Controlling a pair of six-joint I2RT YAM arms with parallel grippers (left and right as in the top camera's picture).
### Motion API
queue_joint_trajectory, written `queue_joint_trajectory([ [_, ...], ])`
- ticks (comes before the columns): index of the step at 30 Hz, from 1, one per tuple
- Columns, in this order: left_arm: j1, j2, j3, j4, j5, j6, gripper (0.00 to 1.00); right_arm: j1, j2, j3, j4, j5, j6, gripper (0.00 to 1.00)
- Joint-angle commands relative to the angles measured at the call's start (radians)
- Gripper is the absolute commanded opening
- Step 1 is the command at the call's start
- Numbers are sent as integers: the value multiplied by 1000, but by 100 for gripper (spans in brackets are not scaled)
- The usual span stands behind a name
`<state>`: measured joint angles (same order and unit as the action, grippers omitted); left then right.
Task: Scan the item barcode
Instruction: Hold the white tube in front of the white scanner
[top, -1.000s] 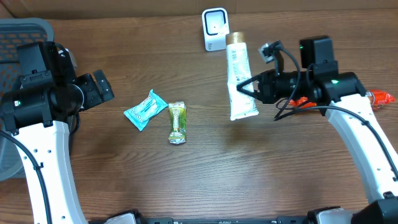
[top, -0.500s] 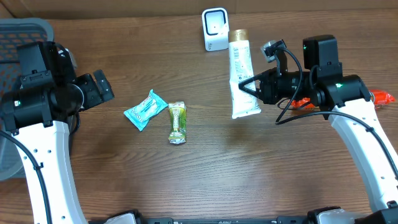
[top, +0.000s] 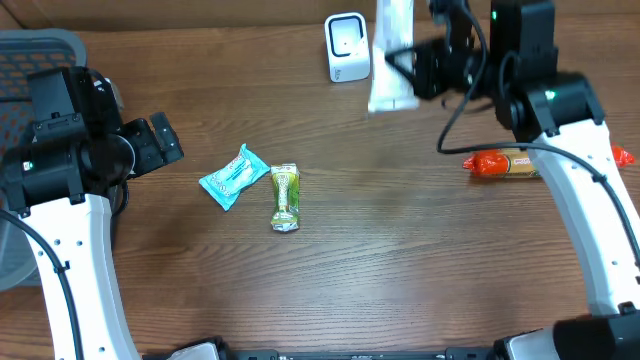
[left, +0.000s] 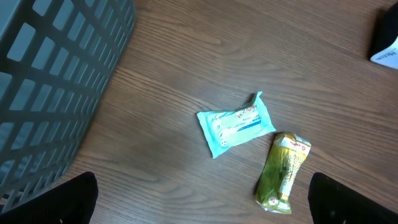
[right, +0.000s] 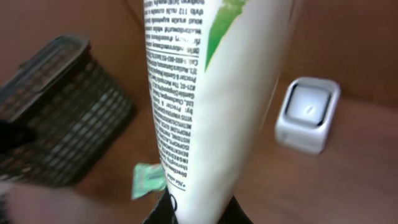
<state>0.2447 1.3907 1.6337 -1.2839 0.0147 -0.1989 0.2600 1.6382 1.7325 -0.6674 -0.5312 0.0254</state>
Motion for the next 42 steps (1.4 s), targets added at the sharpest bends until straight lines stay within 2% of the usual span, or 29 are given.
queue_joint_trajectory([
  [1,4,-2,18,2,4,19,100,84,55,61,36,291,-111,4],
  [7,4,-2,18,2,4,19,99,191,209,61,174,815,-198,4],
  [11,4,-1,18,2,4,19,99,217,343,61,364,1113,-306,4],
  [13,4,-1,18,2,4,19,99,217,404,61,476,1197,-364,4],
  [16,4,-1,18,2,4,19,100,212,478,61,610,1221,-484,4],
  [22,4,-1,18,2,4,19,99,208,616,61,833,1212,-859,4],
  [26,4,-1,18,1,4,19,100,208,685,61,967,1223,-1011,4],
  [29,4,-1,18,2,4,19,100,206,715,61,988,1207,-1075,4],
  [42,4,-1,18,2,4,19,100,199,771,60,984,1195,-1074,4],
])
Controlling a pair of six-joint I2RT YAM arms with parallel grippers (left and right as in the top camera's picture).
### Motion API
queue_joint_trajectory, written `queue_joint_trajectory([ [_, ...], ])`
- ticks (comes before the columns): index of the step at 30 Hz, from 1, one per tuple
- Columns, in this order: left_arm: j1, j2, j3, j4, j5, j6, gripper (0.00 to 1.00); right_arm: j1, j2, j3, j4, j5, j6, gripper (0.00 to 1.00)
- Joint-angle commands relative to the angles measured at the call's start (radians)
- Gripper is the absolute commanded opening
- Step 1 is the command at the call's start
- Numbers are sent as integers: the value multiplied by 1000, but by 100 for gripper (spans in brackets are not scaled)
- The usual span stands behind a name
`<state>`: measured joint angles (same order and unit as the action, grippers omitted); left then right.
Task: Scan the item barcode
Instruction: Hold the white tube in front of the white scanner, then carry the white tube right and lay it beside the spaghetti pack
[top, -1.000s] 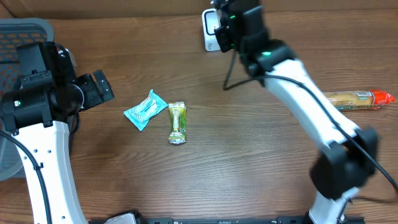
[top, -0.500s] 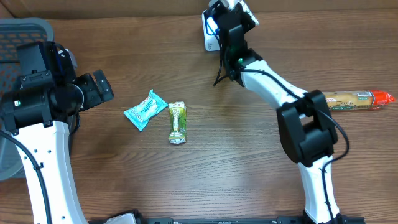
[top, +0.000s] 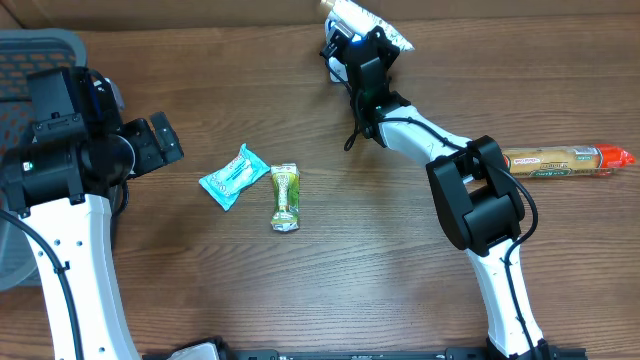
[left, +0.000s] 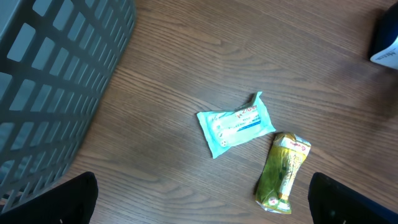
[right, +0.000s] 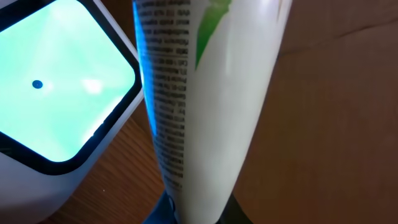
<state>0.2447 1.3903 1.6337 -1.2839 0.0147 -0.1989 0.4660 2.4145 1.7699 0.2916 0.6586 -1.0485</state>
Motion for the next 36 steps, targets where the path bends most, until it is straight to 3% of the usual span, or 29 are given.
queue_joint_trajectory([
  [1,4,-1,18,2,4,19,99,-10,-1,23,24,6,0,4],
  [22,4,-1,18,2,4,19,100,-16,11,23,-65,28,6,4],
  [28,4,0,18,2,4,19,100,-14,-56,23,-76,59,50,4],
  [31,4,0,18,2,4,19,99,-9,-140,23,-171,38,109,4],
  [36,4,2,18,2,4,19,100,-3,-343,23,-554,-172,296,4],
])
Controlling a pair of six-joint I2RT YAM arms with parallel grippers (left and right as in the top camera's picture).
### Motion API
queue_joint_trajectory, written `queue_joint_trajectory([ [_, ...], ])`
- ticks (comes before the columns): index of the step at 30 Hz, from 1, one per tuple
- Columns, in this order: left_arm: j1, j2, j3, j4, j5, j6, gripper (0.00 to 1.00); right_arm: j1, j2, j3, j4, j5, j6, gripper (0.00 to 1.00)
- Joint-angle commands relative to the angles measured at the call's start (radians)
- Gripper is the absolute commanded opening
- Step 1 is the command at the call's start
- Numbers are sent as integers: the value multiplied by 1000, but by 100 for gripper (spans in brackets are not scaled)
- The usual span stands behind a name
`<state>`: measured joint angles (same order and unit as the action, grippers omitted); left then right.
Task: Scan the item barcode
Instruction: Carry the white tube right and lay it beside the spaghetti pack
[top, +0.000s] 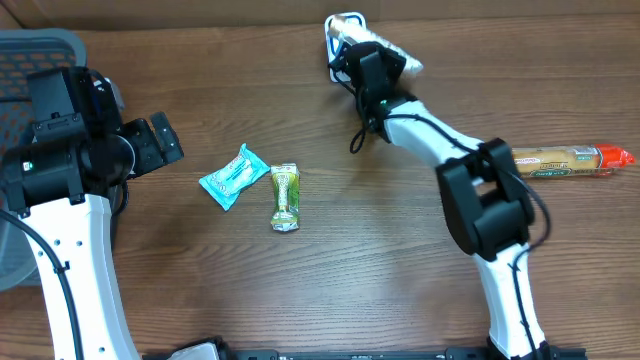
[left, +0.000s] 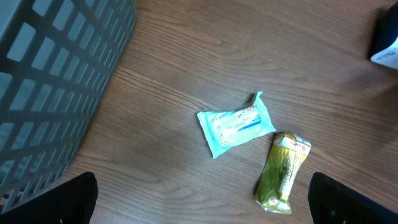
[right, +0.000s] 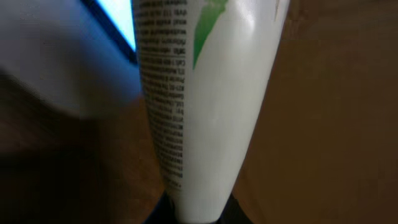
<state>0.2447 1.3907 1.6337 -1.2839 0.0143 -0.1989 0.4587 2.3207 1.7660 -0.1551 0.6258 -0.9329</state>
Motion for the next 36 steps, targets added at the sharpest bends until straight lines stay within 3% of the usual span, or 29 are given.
queue_joint_trajectory([
  [1,4,2,18,2,4,19,99,4,-295,27,-190,-209,230,4],
  [5,3,2,18,2,4,19,100,-23,-478,27,-446,-496,502,4],
  [8,3,2,18,2,4,19,99,-75,-600,27,-584,-615,850,4],
  [15,4,2,18,2,4,19,100,-318,-722,27,-893,-616,1532,4],
  [20,4,2,18,2,4,19,100,-527,-705,-51,-1123,-531,1891,4],
  [30,3,2,18,2,4,19,100,-645,-704,-470,-906,-509,2058,4],
  [36,4,2,18,2,4,19,100,-646,-704,-634,-761,-491,2071,4],
])
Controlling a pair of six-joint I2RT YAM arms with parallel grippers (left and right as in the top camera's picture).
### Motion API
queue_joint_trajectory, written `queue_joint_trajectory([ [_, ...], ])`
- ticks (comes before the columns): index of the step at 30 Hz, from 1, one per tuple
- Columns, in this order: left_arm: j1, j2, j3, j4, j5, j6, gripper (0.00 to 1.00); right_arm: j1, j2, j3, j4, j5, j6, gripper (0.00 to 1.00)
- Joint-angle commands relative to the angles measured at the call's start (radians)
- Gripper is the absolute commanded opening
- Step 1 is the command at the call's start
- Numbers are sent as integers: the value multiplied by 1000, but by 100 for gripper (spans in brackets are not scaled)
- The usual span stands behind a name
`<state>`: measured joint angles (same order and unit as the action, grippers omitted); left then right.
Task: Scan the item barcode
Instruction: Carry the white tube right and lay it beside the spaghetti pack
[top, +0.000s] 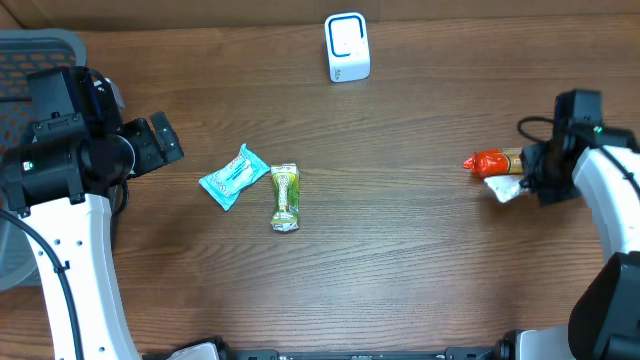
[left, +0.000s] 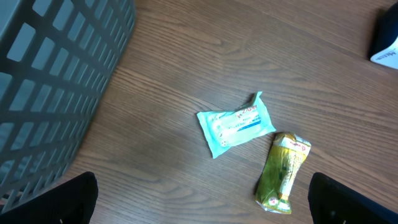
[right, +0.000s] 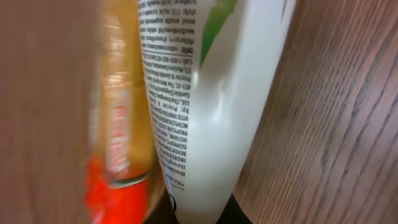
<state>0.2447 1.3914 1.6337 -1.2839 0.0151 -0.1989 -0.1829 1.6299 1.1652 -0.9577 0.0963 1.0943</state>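
Observation:
My right gripper (top: 527, 180) is shut on a white tube with a green mark and fine print (right: 205, 106), low over the table at the right; only the tube's end (top: 503, 190) shows from overhead. The tube lies close beside an orange-red sausage-shaped pack (top: 495, 161) (right: 118, 130). The white barcode scanner (top: 347, 47) stands at the back middle. At the far left my left gripper (left: 202, 205) hangs open and empty, its fingertips (left: 74, 199) wide apart.
A teal packet (top: 233, 176) (left: 236, 124) and a green packet (top: 285, 197) (left: 283, 171) lie left of the middle. A grey mesh basket (top: 30, 60) (left: 50, 81) sits at the far left corner.
My right gripper, still shut on the white tube, has moved from the scanner at the back to the right side of the table, beside the orange-red pack. The left arm has not moved.
The tube was first held in the air just right of the scanner. Then it was right up against the scanner, whose face glowed green, and it was still there a moment later. Now it is far from the scanner at the table's right.

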Motion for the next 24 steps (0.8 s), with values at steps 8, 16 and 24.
queue_joint_trajectory([
  [8,4,2,18,2,3,19,100,-5,-13,-99,142,133,80,41],
  [16,4,3,18,2,3,19,99,-3,-13,-93,179,119,-139,67],
  [24,4,2,18,2,3,19,100,0,-23,50,106,-154,-563,79],
])
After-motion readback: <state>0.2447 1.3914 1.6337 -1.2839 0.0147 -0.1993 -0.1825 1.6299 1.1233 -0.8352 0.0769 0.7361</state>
